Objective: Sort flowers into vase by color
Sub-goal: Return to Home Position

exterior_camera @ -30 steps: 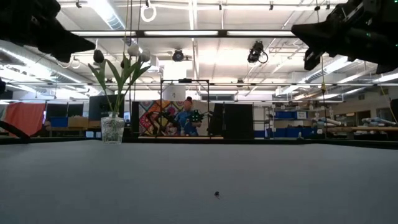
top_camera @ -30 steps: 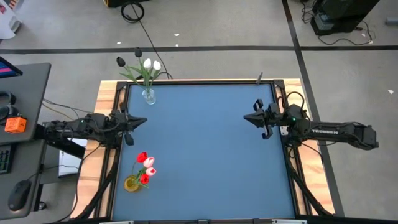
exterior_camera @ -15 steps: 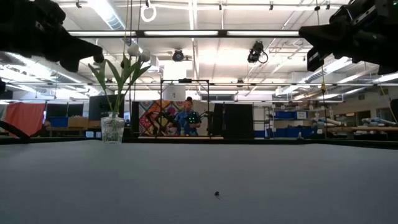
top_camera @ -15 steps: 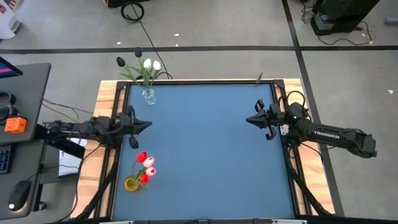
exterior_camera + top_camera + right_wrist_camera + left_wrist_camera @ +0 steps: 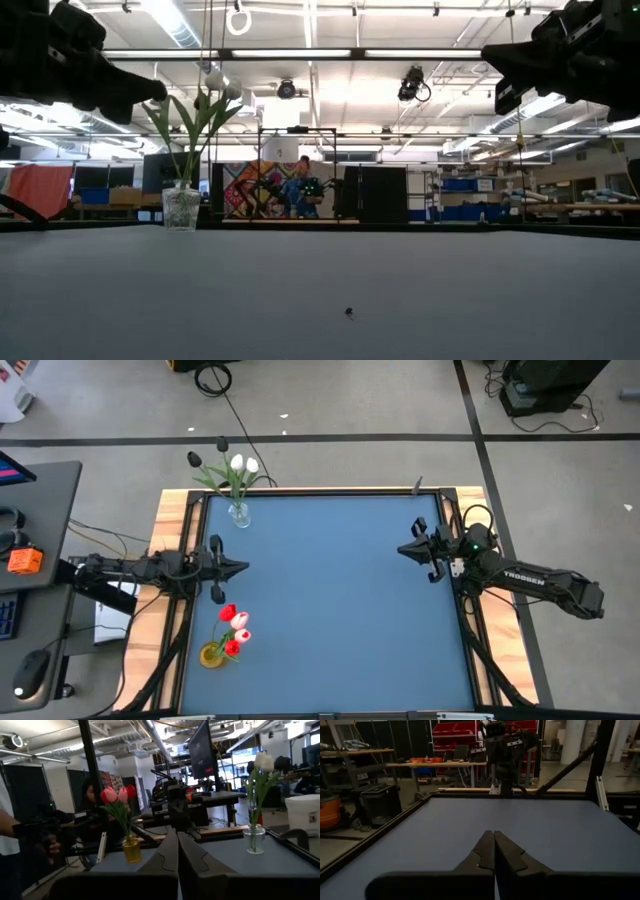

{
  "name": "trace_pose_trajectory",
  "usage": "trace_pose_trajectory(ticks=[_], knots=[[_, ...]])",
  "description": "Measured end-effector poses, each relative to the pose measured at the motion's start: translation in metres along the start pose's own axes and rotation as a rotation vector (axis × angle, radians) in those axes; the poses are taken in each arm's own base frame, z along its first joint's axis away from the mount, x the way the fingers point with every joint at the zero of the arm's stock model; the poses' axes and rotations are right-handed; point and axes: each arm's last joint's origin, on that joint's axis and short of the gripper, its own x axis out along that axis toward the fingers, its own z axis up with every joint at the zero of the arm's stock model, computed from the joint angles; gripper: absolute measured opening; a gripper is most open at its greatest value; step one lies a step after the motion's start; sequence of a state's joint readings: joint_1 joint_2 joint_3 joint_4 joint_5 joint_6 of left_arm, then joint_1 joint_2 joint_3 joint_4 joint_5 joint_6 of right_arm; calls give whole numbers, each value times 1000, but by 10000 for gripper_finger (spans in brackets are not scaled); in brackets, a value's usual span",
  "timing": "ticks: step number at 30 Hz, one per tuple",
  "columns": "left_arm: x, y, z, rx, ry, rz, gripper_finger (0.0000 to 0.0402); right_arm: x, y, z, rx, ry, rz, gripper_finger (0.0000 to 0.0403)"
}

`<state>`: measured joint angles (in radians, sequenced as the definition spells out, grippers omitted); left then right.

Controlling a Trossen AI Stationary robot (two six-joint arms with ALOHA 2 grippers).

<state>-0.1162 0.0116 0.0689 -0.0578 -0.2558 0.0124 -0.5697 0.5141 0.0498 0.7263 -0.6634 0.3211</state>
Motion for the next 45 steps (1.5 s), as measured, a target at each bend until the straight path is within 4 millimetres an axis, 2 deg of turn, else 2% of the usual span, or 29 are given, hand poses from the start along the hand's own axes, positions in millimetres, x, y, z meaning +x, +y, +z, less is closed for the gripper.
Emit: trace_pose_trajectory(ticks=[7, 15, 21, 26, 38, 45], knots=[[4, -2, -10, -18, -16, -20, 0, -4, 0, -6, 0, -46, -21, 2], [5, -2, -12, -4, -28, -32, 0, -5, 2, -7, -4, -4, 61, 3], [5, -2, -12, -84, -24, -40, 4, -6, -5, -7, 4, -60, -141, 14], [5, -2, -12, -116, -23, -41, 21, -6, -7, -6, 3, -86, -212, 33], [5, -2, -12, -117, -23, -41, 26, -6, -7, -6, 6, -85, -215, 34], [5, -2, -12, -118, -26, -41, 27, -6, 9, 0, -9, -151, -136, 34]])
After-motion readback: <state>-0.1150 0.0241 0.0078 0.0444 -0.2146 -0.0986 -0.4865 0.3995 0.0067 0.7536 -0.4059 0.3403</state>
